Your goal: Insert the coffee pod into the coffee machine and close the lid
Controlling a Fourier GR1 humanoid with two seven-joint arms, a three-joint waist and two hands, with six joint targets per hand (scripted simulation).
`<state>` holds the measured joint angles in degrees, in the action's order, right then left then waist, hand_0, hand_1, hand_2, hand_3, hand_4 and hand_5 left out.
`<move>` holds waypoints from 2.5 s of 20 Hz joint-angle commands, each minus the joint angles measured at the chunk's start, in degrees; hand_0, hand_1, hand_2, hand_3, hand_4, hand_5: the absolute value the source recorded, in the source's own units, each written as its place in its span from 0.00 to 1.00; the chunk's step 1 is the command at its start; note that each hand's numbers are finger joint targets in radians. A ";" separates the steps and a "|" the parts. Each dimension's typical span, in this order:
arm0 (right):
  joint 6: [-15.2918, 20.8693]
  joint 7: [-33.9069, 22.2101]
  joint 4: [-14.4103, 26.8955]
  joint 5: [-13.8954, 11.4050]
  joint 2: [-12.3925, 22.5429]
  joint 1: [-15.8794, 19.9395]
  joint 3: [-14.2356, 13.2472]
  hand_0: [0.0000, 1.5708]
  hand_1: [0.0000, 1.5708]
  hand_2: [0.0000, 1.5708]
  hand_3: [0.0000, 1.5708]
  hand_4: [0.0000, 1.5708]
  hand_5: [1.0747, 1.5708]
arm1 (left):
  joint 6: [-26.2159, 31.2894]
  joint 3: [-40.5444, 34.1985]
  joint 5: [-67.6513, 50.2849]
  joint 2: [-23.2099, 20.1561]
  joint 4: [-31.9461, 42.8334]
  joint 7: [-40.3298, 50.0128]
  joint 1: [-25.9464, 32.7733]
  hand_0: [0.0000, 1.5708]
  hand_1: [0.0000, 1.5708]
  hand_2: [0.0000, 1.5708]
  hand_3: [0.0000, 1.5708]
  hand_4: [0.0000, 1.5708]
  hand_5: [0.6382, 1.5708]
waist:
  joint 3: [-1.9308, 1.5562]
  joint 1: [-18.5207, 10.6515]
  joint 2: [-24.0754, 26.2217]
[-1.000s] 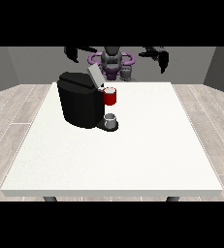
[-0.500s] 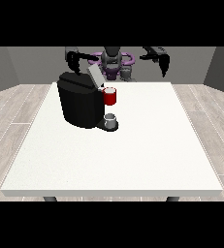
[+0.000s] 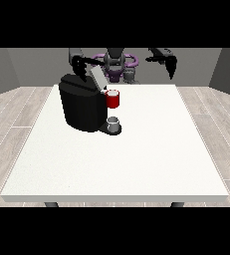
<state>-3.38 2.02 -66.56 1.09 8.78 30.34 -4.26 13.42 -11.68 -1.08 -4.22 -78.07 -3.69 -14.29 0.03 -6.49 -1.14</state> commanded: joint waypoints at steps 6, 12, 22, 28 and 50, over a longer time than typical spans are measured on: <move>2.04 1.63 5.35 -2.81 -1.00 4.67 -0.09 0.00 0.00 0.00 0.00 0.03 1.00 | 0.88 1.75 -1.23 -1.51 -2.12 0.01 1.89 0.00 0.00 0.00 0.00 0.00 1.00 | -0.03 -1.26 -1.75; -1.06 1.21 6.66 -1.71 0.76 9.84 -1.08 0.00 0.00 0.00 0.00 0.00 1.00 | -1.86 0.63 -1.11 -2.71 -0.10 1.18 -3.63 0.00 0.00 0.00 0.00 0.00 1.00 | -0.03 0.03 -4.46; -0.92 0.27 7.33 -3.73 -1.90 8.88 1.58 0.00 0.00 0.00 0.00 0.07 1.00 | -1.00 0.82 -0.97 -3.77 1.25 -2.65 2.29 0.00 0.00 0.00 0.00 0.11 1.00 | -0.02 -0.56 -1.26; 0.88 0.60 9.81 -6.84 -1.67 14.61 1.83 0.00 0.00 0.00 0.00 0.14 1.00 | -2.56 3.15 -0.26 -2.31 -0.08 -1.01 -0.52 0.00 0.00 0.00 0.00 0.11 1.00 | -0.03 -2.75 -2.81; 2.38 5.00 -1.84 3.62 -8.75 -4.73 14.99 0.00 0.00 0.00 0.00 0.16 1.00 | -3.28 2.69 -1.01 -0.69 5.81 -8.71 7.22 0.00 0.00 0.00 0.00 0.12 1.00 | -0.01 6.10 8.89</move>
<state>-2.22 9.21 -64.24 0.64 0.59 32.25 7.52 8.90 -7.61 -1.13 -3.86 -74.83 -11.16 -10.78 0.00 -3.33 3.47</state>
